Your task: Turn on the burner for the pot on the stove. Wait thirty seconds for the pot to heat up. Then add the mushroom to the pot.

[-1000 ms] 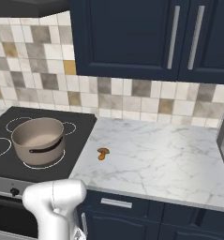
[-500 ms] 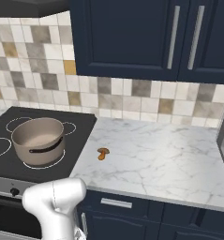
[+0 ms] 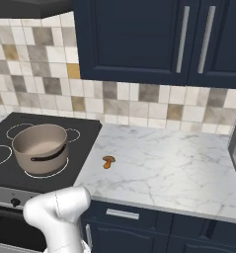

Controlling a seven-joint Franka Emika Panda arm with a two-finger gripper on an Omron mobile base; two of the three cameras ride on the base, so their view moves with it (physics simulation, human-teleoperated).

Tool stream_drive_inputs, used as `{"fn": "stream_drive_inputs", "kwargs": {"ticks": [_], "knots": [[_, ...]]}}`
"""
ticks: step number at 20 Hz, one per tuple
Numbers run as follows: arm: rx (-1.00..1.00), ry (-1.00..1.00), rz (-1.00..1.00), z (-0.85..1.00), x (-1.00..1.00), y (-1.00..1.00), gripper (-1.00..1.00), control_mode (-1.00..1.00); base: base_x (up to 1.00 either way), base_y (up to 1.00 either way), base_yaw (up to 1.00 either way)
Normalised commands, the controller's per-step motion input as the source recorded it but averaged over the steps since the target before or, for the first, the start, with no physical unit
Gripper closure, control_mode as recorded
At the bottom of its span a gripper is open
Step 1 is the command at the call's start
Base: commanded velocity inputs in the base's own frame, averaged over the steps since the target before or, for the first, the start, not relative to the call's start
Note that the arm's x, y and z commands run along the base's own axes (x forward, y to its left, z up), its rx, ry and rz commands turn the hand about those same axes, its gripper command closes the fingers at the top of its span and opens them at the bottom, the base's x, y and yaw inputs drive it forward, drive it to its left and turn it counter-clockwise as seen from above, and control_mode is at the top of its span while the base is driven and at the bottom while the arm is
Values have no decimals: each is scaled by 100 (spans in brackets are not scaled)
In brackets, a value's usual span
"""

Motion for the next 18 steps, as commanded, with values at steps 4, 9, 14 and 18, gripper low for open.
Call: {"fn": "stream_drive_inputs", "kwargs": {"ticks": [4, 9, 14, 18], "knots": [[0, -1, -4, -25, 51, -1, -100, -100, 0, 0, 0], [0, 0, -2, -51, 29, 0, -100, -100, 0, 0, 0], [0, 0, -2, -60, 23, 0, -100, -100, 0, 0, 0], [0, -1, -3, -29, 41, 2, -100, -100, 0, 0, 0]]}}
